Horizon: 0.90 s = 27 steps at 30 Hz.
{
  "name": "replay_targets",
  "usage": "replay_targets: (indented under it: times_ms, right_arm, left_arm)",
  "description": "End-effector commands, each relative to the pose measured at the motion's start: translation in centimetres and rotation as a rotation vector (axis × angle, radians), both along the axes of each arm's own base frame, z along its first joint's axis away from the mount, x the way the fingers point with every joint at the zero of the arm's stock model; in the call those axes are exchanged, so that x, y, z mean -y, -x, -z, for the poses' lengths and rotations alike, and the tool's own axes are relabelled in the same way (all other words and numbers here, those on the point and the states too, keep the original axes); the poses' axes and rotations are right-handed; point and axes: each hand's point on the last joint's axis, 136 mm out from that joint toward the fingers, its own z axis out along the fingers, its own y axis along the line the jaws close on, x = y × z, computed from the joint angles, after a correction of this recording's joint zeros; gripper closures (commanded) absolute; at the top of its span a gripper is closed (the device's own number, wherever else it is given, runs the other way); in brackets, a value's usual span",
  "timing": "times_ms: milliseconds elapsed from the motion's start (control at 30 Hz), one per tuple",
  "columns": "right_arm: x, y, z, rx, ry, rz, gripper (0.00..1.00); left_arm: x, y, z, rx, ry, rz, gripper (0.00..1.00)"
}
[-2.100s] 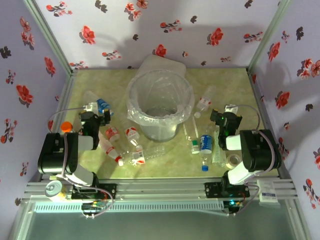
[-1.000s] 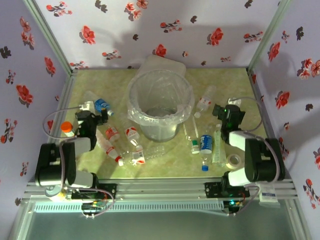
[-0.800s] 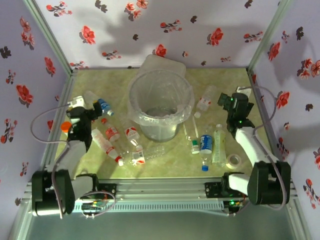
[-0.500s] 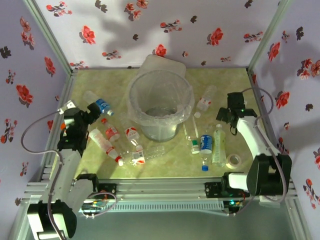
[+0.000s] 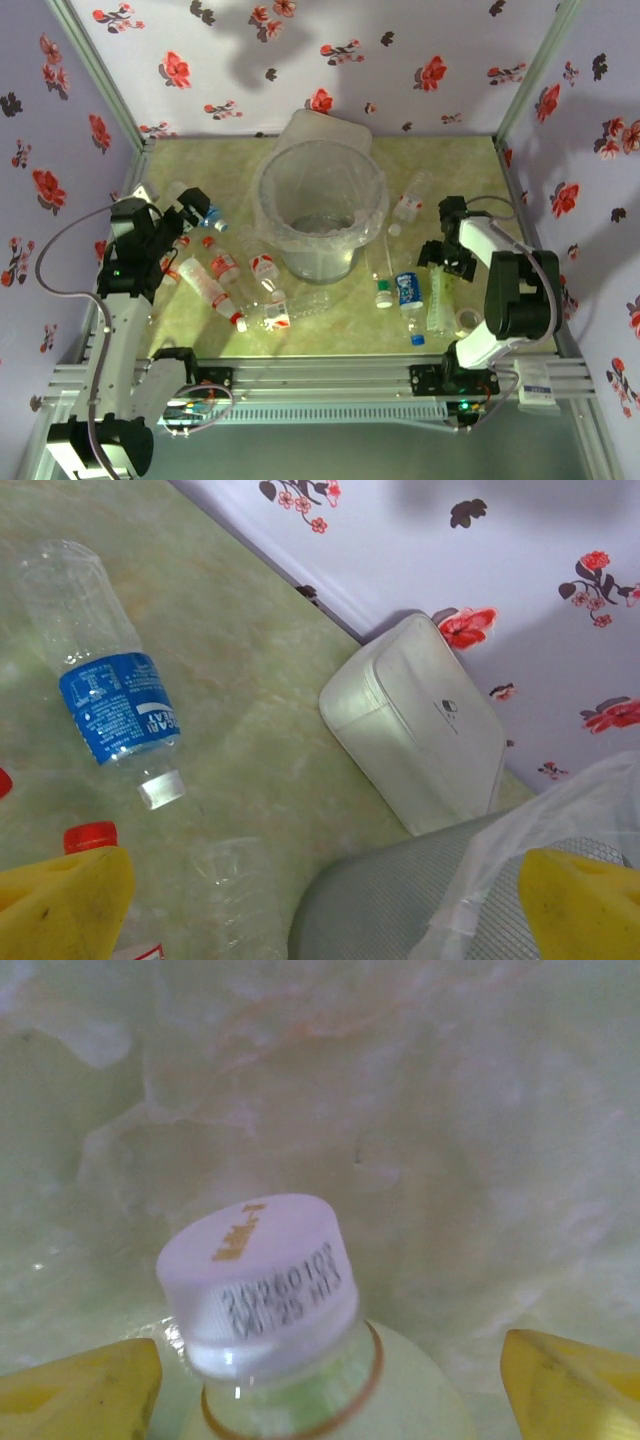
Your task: Put the plastic bottles in the bin
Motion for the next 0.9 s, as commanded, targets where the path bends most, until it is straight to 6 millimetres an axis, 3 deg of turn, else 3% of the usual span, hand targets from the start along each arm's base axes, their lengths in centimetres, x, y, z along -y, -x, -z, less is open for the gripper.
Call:
replay_targets:
  times_ms: [0, 233, 500, 600, 700, 800, 867]
  right_arm:
    - [-0.3, -0.9, 0.5, -0.002, -0.025, 0.019, 0.15]
    - [0.5, -1.1, -0.1, 0.007, 0.021, 0.028, 0.32]
    - [1.5, -2.1, -5.3, 0.120, 0.063, 0.036, 0.41]
    - [1.4, -2.9, -8.9, 0.216, 0.050, 0.042, 0.42]
    - [0.9, -4.2, -14.2, 0.401, 0.016, 0.052, 0.43]
    - [-0.7, -5.9, -21.7, 0.692, -0.087, 0.029, 0.42]
    - [-2.2, -6.5, -28.3, 0.957, -0.189, 0.005, 0.43]
  left_arm:
    - [0.6, 0.4, -0.6, -0.001, 0.039, 0.026, 0.01]
    - [1.0, -0.1, -0.1, -0.007, 0.065, 0.041, 0.01]
    - [1.8, 0.0, -3.0, 0.053, 0.089, 0.088, 0.01]
    - [2.7, 0.1, -4.4, 0.084, 0.126, 0.131, 0.01]
    - [4.1, 0.0, -6.1, 0.144, 0.178, 0.198, 0.01]
    - [5.7, 0.1, -7.1, 0.182, 0.142, 0.276, 0.01]
    - [6.8, 0.2, -7.2, 0.175, 0.121, 0.318, 0.01]
